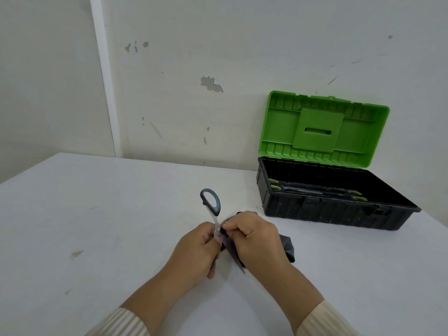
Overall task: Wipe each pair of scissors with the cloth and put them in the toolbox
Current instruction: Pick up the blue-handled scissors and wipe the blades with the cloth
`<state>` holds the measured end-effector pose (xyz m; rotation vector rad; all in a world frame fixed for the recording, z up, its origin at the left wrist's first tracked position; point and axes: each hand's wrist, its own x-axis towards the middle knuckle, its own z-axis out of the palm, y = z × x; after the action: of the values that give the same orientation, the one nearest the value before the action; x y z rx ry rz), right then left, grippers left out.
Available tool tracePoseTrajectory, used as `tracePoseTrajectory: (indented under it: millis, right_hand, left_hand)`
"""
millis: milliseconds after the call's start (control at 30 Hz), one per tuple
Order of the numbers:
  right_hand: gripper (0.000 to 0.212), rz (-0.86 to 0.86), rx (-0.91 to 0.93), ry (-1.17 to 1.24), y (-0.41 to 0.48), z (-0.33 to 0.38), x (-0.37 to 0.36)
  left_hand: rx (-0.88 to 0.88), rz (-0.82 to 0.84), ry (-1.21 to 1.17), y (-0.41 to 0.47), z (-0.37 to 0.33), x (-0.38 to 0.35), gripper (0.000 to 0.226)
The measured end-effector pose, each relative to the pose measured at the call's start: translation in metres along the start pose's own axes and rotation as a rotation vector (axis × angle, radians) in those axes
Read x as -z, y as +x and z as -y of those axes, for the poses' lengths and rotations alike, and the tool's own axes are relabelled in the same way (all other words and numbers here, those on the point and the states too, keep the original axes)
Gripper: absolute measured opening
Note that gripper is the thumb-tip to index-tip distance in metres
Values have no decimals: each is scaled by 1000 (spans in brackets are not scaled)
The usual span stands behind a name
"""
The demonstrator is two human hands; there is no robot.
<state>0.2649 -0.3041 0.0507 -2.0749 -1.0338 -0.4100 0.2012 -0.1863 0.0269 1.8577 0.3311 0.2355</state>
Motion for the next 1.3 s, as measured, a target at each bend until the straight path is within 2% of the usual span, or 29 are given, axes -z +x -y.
tracePoseTrajectory:
  millis: [133, 233, 267, 367, 500, 700, 800, 900, 1000, 1133, 1200, 1300]
  right_hand:
    - [21, 71, 54, -41, -6, 4, -7]
    - [18, 122, -98, 5, -2, -3, 4]
    - [17, 88, -128, 0, -1, -4, 9]
    - [13, -100, -44, -16, 0, 2, 11]
    - [18, -1, -26, -37, 1, -1, -10]
    - [25, 19, -4, -38, -1, -3, -15]
    - [20, -56, -28, -73, 3, -7, -11]
    - [16, 2, 29, -102, -1, -7, -18]
    - [15, 146, 42, -70, -9, -7, -21]
    - [23, 303, -11, -118, -5, -18, -6]
    - [24, 258, -64, -127, -6, -23, 1]
    - [23, 62, -99, -23, -11, -14, -2]
  left_hand:
    - [10, -2, -37, 0, -1, 0, 14]
    - [34, -37, -74, 0, -3, 3, 16]
    - [35, -42, -89, 0, -4, 4, 16]
    - [23, -27, -73, 0, -4, 1, 18]
    - [-11, -13, -4, -2, 0, -10, 18]
    - [-19, -10, 13, -2, 0, -9, 16]
    - [-28, 6, 1, -2, 1, -12, 20]
    - [38, -16, -122, -1, 0, -11, 22]
    - [110, -129, -232, 4, 0, -1, 23]
    - [114, -269, -317, 12, 3, 13, 19]
    - [117, -337, -422, 14, 5, 17, 18]
    - [134, -380, -648, 14, 2, 17, 17]
